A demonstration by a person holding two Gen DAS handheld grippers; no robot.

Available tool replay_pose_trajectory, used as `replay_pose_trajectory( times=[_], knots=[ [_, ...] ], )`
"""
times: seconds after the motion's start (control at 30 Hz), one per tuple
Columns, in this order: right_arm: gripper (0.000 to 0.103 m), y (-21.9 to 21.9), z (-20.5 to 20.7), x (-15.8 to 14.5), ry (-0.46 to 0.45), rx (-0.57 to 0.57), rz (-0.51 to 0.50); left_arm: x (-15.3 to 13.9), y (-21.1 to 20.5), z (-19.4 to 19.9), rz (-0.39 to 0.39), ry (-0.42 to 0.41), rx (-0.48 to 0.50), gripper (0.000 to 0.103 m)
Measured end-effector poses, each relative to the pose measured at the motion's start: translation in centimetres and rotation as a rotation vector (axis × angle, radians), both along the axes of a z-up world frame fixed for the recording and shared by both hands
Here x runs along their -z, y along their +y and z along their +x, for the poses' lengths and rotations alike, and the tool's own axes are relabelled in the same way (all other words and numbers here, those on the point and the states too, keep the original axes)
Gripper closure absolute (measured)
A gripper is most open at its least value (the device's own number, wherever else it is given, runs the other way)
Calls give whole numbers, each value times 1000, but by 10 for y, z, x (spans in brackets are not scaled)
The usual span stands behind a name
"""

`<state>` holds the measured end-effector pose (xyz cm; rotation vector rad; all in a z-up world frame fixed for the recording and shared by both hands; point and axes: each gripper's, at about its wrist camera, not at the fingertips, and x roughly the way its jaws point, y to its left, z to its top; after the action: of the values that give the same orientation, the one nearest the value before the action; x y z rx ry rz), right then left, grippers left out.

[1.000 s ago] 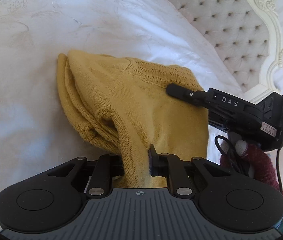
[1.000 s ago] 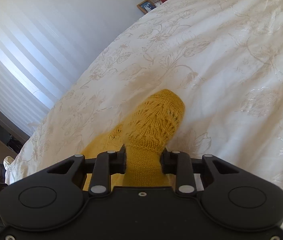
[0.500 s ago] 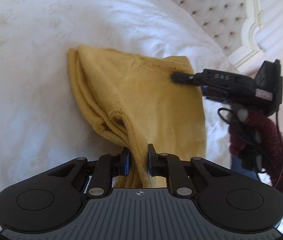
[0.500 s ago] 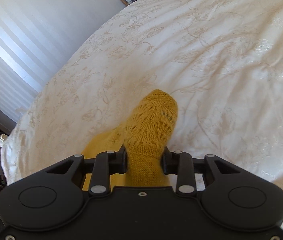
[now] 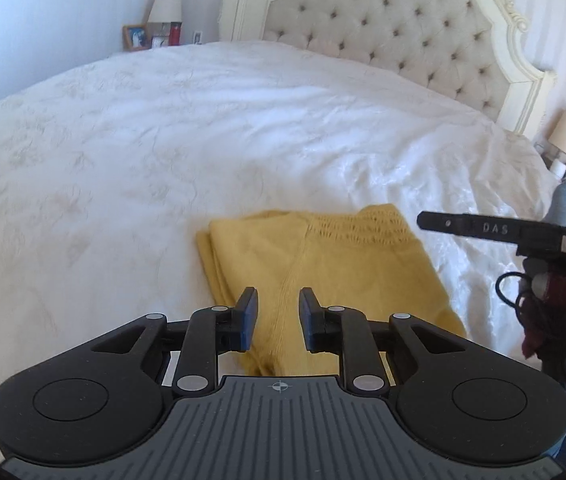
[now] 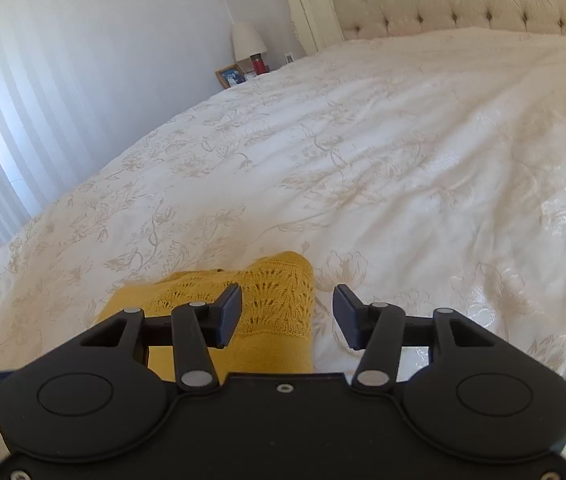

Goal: Fold small clothes

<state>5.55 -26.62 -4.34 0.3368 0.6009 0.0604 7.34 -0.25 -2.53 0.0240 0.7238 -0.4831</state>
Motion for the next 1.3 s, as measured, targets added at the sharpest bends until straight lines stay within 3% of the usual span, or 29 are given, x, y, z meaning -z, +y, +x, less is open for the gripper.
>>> replay_pose_trajectory(
  times=[0.1,0.23,0.37,0.43,0.5,0.67,0.73,0.8,0.87,0.9,1.0,1.3],
  knots=[
    [49,17,7,-3,-11,-78,-88,6,-17,25,-5,-20,-7,79],
    [50,32,30,10,30,-124,-137,29,-31,55,68,-11,-66,78],
    [51,40,53,33,86,-126,-194,54,-27,81,153,87,-172,78],
    [51,40,61,43,93,-115,-185,63,-18,89,157,128,-207,63],
    [51,40,62,45,89,-108,-184,62,-13,89,150,131,-221,57],
    [41,34,51,32,57,-96,-150,49,-3,83,131,160,-245,54],
    [29,30,42,23,45,-69,-122,43,0,76,130,159,-271,33],
    [25,24,29,13,36,-40,-87,37,2,67,130,138,-281,17],
    [19,22,16,5,35,-26,-72,31,4,57,128,119,-285,6],
    [11,21,9,1,36,-19,-67,29,5,53,127,114,-288,0],
    [1,20,-10,-8,35,-10,-42,21,5,39,136,98,-299,0],
    [1,33,-50,-26,96,22,-63,9,1,-1,127,97,-270,0]
  ],
)
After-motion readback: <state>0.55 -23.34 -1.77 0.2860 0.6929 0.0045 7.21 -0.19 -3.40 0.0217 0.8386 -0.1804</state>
